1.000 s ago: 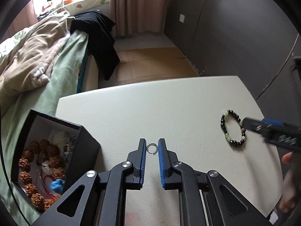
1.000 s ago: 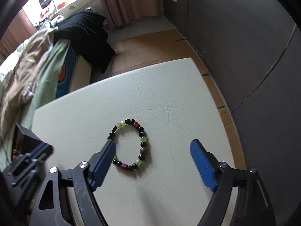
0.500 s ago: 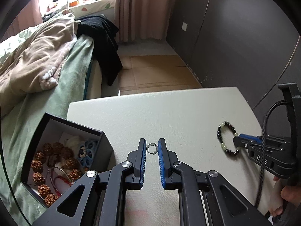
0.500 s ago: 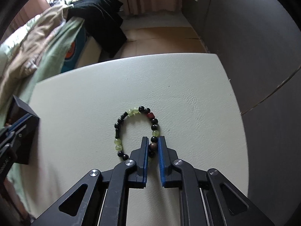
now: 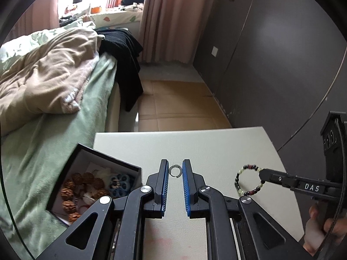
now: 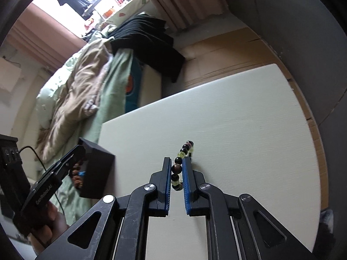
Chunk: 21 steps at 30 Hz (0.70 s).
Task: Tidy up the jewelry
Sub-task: 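Drop the small silver ring into the black box while the right gripper lifts the bracelet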
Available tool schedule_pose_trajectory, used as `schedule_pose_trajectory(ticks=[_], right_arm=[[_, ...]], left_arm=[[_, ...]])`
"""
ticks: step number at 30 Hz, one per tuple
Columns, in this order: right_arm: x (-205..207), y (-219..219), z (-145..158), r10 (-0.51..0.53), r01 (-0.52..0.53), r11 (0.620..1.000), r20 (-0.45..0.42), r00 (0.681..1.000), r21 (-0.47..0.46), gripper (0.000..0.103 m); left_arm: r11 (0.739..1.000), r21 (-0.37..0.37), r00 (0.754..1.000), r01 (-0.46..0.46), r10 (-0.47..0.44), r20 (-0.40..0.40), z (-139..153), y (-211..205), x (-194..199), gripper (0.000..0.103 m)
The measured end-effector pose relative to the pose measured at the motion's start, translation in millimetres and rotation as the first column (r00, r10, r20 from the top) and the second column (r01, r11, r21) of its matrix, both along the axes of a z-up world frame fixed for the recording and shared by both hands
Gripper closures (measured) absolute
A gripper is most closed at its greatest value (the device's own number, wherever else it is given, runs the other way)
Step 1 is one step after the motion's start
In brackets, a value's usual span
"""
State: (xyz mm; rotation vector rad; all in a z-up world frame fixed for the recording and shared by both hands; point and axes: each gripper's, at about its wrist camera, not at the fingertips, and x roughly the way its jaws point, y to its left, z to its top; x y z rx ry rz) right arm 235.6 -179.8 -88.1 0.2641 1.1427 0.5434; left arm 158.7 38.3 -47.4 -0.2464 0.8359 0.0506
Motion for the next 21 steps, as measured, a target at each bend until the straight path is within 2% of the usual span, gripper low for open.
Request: schedule_pose_trajectory(ticks=[8,10,12,18,20,21], right_arm=[[-12,27,23,0.047,-0.053,0.996,0.074,0.996,0.074,0.091],[-14,32,25,0.055,-0.061,0.996,0.083,0.995,0.070,0.091],[-13,36,24,0.059,-0.065,0.995,0.079,0.995,0.071,0.091],[-16,48,20,0.071,-0.076,0.995,0.071,0.995,0.065,0.091],[-16,50,20,0.076,-0.080,0.995,0.070,0.995,0.062,0.091],[-17,50,20,0.077,-0.081,0.995,0.069,0.995,0.063,0.091]], left_arm=[[0.996,-0.041,0.996,-0.085,0.086,0.004,8,40,-10,0.090],[0.991,-0.077,0.994,-0.113,0.113,-0.006,5,52,-11,0.090],[0.984,-0.104,0.990,-0.144,0.143,-0.019,2,63,-12,0.090],[0.968,-0.114,0.974,-0.224,0.223,-0.023,0,85,-12,0.088],[0.961,-0.135,0.970,-0.241,0.238,-0.042,-3,92,-11,0.075],[0.957,-0.145,0.968,-0.252,0.247,-0.049,-4,95,-12,0.056]])
